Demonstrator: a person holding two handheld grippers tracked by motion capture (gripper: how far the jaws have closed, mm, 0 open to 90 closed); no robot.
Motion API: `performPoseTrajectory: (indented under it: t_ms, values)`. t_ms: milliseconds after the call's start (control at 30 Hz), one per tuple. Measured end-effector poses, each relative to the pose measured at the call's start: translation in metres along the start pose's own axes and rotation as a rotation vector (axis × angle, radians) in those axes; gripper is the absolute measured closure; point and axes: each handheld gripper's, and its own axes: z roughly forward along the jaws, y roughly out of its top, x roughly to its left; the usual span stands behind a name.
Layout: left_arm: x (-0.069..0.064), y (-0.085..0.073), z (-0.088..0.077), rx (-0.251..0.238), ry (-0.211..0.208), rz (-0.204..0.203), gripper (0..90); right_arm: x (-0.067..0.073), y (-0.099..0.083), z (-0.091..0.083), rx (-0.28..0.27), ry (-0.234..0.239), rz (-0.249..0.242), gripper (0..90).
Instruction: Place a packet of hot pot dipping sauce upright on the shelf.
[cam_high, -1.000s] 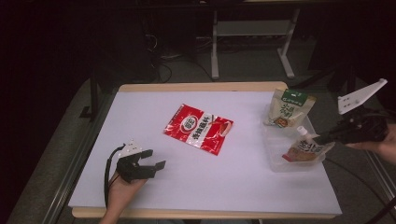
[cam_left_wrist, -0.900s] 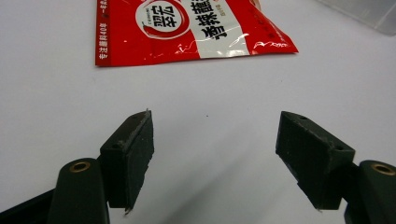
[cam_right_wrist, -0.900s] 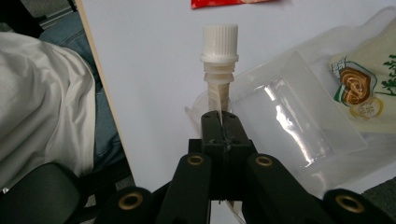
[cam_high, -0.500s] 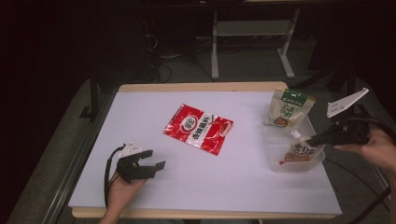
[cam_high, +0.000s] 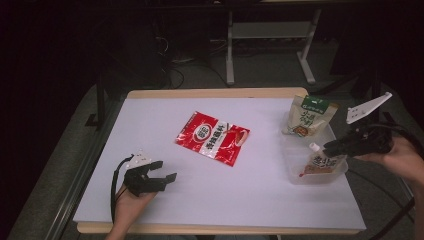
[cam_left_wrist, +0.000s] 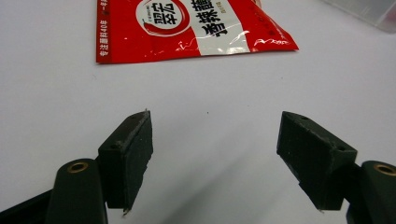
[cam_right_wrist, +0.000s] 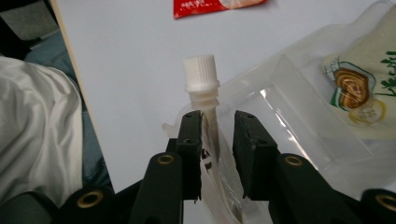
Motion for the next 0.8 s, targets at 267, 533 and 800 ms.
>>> performPoseTrajectory:
  t_ms: [267,533,800]
  values:
    - [0.000,0.000,-0.001,0.001,0.001,0.001,26.4,0.005,0.005,-0.003,-0.020,0.020,-0.015,70.7]
    - [0.000,0.001,0.000,0.005,-0.001,0.003,26.3,0.009,0.015,-0.005,-0.052,0.029,-0.027,68.2]
    - [-0.001,0.001,0.001,0.008,-0.002,0.000,26.3,0.023,0.040,0.002,-0.083,0.018,-0.070,63.5]
